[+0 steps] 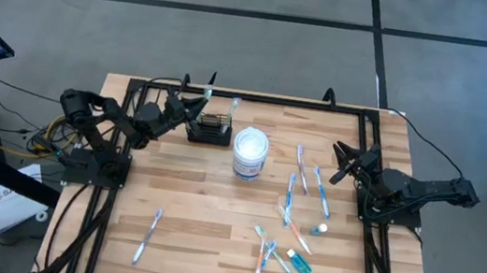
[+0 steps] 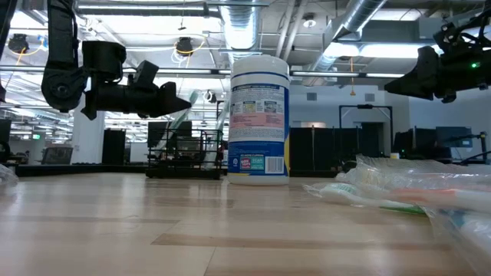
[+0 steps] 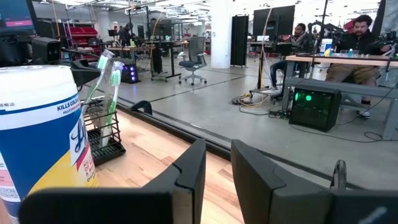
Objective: Pick & Place toothbrushing station
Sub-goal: Put the left green toothbrush into the mesh organizer, then put the bottom purple toothbrush into the mesh organizer
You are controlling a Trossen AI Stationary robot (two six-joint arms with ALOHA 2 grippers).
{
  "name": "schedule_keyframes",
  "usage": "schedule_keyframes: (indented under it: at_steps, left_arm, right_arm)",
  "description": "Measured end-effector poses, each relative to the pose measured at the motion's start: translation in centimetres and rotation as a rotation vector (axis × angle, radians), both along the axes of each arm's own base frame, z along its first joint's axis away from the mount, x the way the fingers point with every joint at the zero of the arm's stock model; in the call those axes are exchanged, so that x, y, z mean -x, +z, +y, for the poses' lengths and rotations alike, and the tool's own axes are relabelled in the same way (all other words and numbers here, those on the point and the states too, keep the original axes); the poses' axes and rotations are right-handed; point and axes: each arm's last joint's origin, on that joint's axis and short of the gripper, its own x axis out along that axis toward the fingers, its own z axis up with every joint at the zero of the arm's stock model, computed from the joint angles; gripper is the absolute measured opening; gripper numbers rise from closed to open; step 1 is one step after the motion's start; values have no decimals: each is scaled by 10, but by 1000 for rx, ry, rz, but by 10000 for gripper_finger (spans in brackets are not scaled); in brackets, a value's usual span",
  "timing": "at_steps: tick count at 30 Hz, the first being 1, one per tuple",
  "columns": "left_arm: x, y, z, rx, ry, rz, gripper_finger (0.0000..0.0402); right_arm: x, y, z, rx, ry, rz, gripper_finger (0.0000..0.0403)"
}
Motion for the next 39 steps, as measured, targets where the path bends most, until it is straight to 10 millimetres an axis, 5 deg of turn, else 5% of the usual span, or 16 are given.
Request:
schedule_keyframes:
  at_steps: [11,19,39]
  left_arm:
    - [1,5,0,-14,1,-21,102]
    - [11,18,-8,-51,1,-72,104]
    - [44,6,-31,-25,3,-32,104]
  right_arm:
    - [0,0,0,0,0,0,69]
    - [0,0,0,0,0,0,69]
    - [0,0,0,0,0,-1,69]
